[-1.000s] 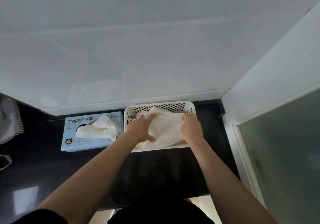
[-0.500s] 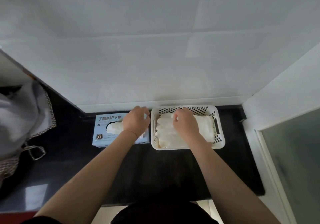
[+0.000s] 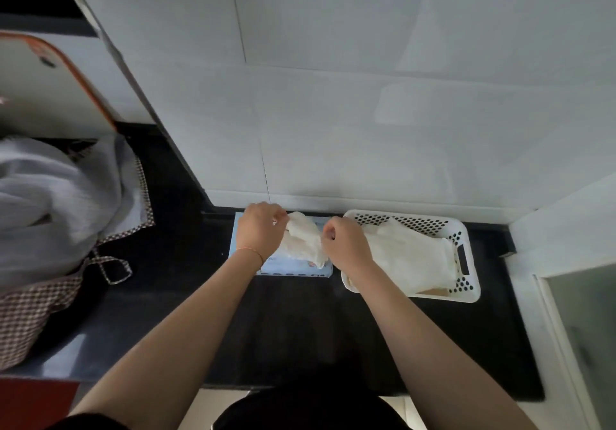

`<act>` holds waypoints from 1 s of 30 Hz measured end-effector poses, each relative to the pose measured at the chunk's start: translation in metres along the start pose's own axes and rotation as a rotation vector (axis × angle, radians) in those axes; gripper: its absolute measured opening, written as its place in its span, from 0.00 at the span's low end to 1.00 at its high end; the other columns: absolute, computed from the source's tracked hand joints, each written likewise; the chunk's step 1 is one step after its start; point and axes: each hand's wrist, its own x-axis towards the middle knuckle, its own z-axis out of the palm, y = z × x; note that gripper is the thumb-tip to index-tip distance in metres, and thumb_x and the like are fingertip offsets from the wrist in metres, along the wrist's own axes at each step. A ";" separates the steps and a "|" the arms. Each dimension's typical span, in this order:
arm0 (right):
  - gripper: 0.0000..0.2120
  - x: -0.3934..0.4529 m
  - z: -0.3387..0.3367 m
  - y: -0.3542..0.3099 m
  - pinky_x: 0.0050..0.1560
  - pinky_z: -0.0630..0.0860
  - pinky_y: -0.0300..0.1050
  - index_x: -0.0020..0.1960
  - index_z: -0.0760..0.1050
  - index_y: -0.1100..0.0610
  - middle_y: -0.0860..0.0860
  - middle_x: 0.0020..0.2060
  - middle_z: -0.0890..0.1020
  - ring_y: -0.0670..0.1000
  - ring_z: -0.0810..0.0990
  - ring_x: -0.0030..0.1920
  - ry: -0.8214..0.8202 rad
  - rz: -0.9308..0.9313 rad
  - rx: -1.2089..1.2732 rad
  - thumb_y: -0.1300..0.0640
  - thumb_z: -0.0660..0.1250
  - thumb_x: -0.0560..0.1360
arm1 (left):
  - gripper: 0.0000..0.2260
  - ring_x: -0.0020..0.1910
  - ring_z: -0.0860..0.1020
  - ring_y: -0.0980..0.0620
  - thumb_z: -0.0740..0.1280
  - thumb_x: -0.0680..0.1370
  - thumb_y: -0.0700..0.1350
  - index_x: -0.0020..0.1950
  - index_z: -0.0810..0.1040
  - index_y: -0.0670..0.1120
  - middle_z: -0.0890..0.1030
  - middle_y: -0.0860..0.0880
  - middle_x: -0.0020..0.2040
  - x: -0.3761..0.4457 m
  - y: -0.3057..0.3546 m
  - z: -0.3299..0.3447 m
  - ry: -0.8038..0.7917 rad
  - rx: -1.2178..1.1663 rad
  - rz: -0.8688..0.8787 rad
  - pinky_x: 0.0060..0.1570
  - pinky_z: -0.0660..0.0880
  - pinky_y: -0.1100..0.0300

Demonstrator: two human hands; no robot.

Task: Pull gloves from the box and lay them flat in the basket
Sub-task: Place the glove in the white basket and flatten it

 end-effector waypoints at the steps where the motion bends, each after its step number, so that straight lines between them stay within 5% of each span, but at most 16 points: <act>1: 0.06 0.001 -0.001 -0.005 0.43 0.73 0.46 0.44 0.77 0.58 0.51 0.42 0.78 0.52 0.76 0.44 0.012 -0.013 0.047 0.60 0.62 0.76 | 0.07 0.49 0.77 0.48 0.65 0.79 0.45 0.48 0.84 0.47 0.83 0.51 0.45 0.003 0.002 -0.005 0.044 -0.038 0.019 0.50 0.76 0.54; 6: 0.10 0.005 -0.006 -0.033 0.52 0.73 0.45 0.57 0.76 0.58 0.50 0.51 0.77 0.50 0.76 0.52 -0.017 -0.017 0.182 0.55 0.64 0.78 | 0.07 0.45 0.78 0.51 0.63 0.80 0.44 0.50 0.81 0.46 0.81 0.51 0.44 0.018 0.017 -0.037 0.107 -0.199 -0.010 0.46 0.73 0.60; 10: 0.18 0.010 -0.001 -0.037 0.57 0.73 0.48 0.66 0.71 0.57 0.52 0.61 0.75 0.53 0.73 0.62 -0.157 0.023 0.026 0.55 0.64 0.78 | 0.06 0.49 0.80 0.50 0.66 0.77 0.45 0.52 0.80 0.47 0.82 0.51 0.50 0.021 0.012 -0.042 -0.278 0.009 -0.023 0.50 0.78 0.55; 13: 0.16 0.007 0.010 -0.032 0.52 0.75 0.48 0.62 0.72 0.55 0.51 0.57 0.77 0.54 0.75 0.59 -0.258 0.079 -0.092 0.55 0.65 0.75 | 0.10 0.51 0.79 0.51 0.71 0.73 0.47 0.54 0.80 0.51 0.80 0.52 0.55 0.006 -0.008 -0.026 -0.461 0.109 -0.061 0.52 0.78 0.56; 20: 0.03 0.006 0.009 -0.036 0.43 0.73 0.47 0.47 0.74 0.57 0.49 0.42 0.78 0.53 0.78 0.46 -0.093 0.062 -0.072 0.60 0.63 0.78 | 0.08 0.44 0.79 0.48 0.62 0.78 0.44 0.48 0.81 0.48 0.82 0.51 0.44 -0.004 -0.023 -0.017 -0.270 0.116 -0.160 0.43 0.77 0.56; 24: 0.11 0.012 -0.007 -0.053 0.41 0.75 0.48 0.44 0.77 0.63 0.54 0.39 0.82 0.54 0.80 0.41 -0.006 -0.001 0.033 0.56 0.64 0.79 | 0.10 0.36 0.77 0.47 0.61 0.79 0.45 0.40 0.78 0.46 0.79 0.50 0.36 -0.001 -0.023 -0.024 -0.190 0.075 -0.125 0.37 0.76 0.56; 27: 0.15 0.015 -0.014 -0.062 0.35 0.69 0.46 0.41 0.75 0.66 0.59 0.36 0.81 0.57 0.77 0.35 0.030 -0.012 0.095 0.54 0.64 0.79 | 0.10 0.37 0.77 0.46 0.59 0.79 0.42 0.40 0.76 0.43 0.79 0.47 0.40 0.001 -0.018 -0.030 -0.092 -0.010 -0.116 0.37 0.76 0.54; 30: 0.16 0.016 -0.021 -0.066 0.34 0.66 0.45 0.37 0.70 0.60 0.53 0.31 0.74 0.50 0.70 0.32 0.019 0.006 0.158 0.51 0.63 0.80 | 0.09 0.41 0.77 0.47 0.59 0.80 0.41 0.45 0.76 0.40 0.79 0.46 0.44 0.007 -0.014 -0.039 0.013 -0.095 -0.103 0.39 0.72 0.57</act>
